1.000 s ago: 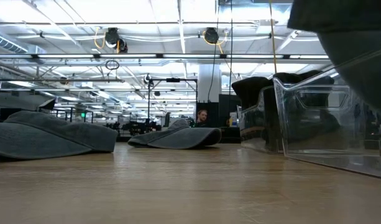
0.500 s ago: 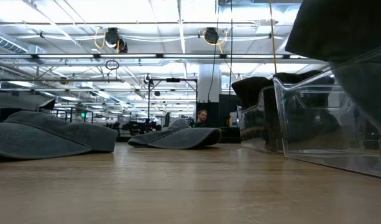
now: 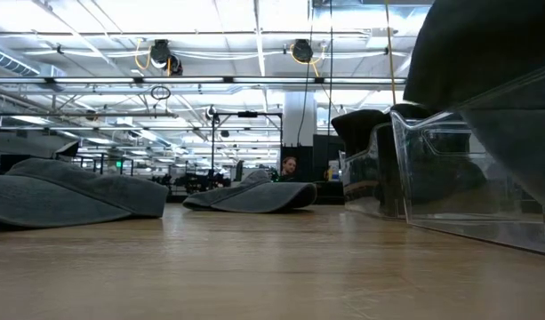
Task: Pick & Place hat
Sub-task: Put the left blue cap into the bottom transparent bin
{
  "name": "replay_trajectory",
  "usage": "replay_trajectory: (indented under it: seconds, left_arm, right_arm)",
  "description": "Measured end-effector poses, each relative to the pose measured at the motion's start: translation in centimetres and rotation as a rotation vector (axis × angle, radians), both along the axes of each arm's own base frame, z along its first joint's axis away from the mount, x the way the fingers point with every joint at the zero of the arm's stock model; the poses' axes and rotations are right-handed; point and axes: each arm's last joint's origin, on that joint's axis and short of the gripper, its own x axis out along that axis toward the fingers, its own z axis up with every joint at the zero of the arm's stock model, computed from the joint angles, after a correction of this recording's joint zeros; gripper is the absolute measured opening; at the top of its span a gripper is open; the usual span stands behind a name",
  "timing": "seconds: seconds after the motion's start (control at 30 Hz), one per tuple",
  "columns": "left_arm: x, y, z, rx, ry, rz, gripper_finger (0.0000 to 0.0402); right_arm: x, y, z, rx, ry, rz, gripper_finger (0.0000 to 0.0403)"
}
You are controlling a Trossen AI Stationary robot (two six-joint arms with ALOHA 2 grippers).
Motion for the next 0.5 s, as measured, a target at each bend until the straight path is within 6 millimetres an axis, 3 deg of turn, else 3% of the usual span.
replay_trajectory:
  seconds: [0.27, 0.5]
  left_arm:
    - [0.0, 0.0, 0.0, -0.006, 0.002, 0.003, 0.023]
    - [0.0, 0.0, 0.0, -0.004, 0.002, 0.002, 0.023]
  right_arm:
    - [-1.0, -2.3, 1.0, -0.028, 0.038, -0.097, 0.0225]
    - [-2.4, -4.3, 2.9, -0.201, -0.13, -0.195, 0.0215]
